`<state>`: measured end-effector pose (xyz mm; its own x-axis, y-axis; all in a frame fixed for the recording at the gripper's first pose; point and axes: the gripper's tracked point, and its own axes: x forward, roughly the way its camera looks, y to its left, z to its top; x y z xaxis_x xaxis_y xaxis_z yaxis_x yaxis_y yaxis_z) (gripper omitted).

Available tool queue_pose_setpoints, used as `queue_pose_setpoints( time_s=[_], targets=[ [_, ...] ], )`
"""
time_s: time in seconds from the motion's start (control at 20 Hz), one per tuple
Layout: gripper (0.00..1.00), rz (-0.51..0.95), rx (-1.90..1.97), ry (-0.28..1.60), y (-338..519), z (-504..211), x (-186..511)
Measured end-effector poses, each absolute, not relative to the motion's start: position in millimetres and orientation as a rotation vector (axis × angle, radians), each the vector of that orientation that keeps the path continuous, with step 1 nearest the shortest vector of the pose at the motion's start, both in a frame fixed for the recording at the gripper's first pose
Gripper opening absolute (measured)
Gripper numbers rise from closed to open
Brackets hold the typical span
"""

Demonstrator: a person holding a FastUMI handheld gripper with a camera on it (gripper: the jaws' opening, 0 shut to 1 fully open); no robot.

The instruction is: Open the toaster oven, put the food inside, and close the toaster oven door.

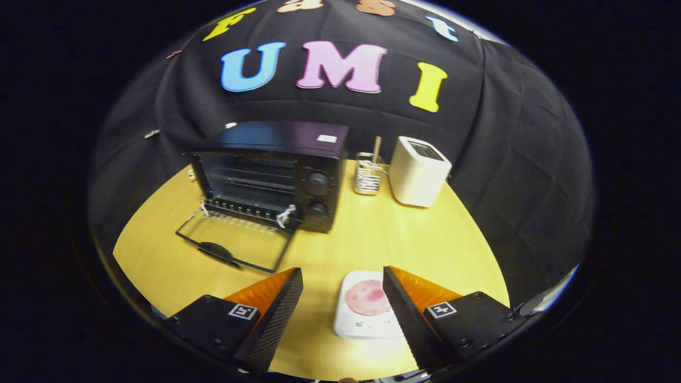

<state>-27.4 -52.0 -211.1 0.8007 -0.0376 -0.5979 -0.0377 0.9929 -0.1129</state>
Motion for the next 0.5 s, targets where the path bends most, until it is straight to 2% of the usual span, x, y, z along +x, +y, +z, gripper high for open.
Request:
queue_pose_setpoints(
  time_s=[0.3,0.5],
  targets=[
    [0.99,-0.088,-0.008,0.803,-156.4,-246.1,-38.3],
    [0.99,-0.044,0.041,0.945,-181.6,-287.6,-43.8]
  ],
)
